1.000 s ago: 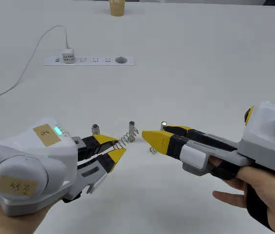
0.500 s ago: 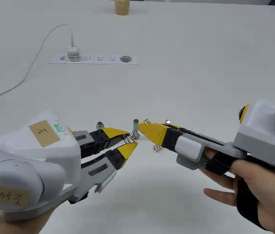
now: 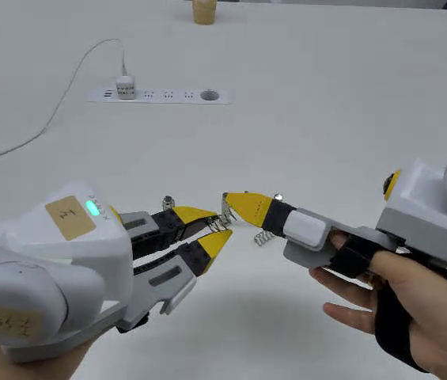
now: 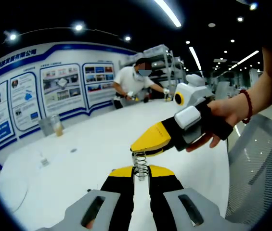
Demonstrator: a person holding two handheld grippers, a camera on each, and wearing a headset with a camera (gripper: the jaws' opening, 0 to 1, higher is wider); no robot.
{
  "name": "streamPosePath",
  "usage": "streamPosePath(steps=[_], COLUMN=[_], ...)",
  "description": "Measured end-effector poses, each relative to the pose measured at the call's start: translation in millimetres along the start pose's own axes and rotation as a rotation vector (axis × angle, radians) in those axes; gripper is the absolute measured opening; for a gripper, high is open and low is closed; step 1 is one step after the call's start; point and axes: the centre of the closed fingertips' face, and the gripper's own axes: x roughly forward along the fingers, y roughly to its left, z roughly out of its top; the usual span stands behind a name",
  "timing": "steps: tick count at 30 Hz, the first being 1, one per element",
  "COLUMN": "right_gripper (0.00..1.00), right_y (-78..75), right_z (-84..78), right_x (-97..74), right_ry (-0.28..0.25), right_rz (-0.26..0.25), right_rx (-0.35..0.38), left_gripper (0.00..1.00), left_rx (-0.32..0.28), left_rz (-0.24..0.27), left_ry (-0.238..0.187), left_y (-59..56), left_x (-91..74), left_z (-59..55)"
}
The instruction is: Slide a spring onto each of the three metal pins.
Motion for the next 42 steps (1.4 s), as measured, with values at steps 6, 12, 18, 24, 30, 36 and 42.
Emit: streamPosePath(steps=[6,12,18,24,30,36,42], right_gripper=[0.13,0.12,0.12,0.12,0.12,0.12,0.12], right_y=[3.3,5.1,6.8,0.5,-5.1,-7.3,-12.0], right_z=[-0.1,-1.8,-3.7,0.9,7.2,15.6,21.7], right_x=[0.3,0.8,1.9,2.8,3.4,7.4,15.0], right_ry=[-0.003,0.001,0.011,0.011,0.013,0.017,0.030], right_rz=[0.018,0.026,0.026,-0.015,-0.050,-0.065,-0.088], right_rx=[0.023,0.004,-0.041,-0.147,-0.233,-0.347,-0.472], left_gripper=[0.10,0.11,0.11,0.16,0.23,0.30,0.37], left_rx=[-0.012,-0.016,-0.041,-0.057,-0.078,-0.092,-0.111], left_rz=[0.000,-0.001,0.005,-0.002,-0.005,-0.007,-0.003], left_ry=[-0.002,0.007,0.027,0.071,0.109,0.134,0.145], left_y=[0.3,-0.5,0.5,0.4,-1.5,-3.7,-5.5], left_x=[0.4,0.1,0.6,2.0,1.4,0.7,0.3], left_z=[-0.2,-2.3,-6.4,-19.0,-30.9,-39.1,-44.4])
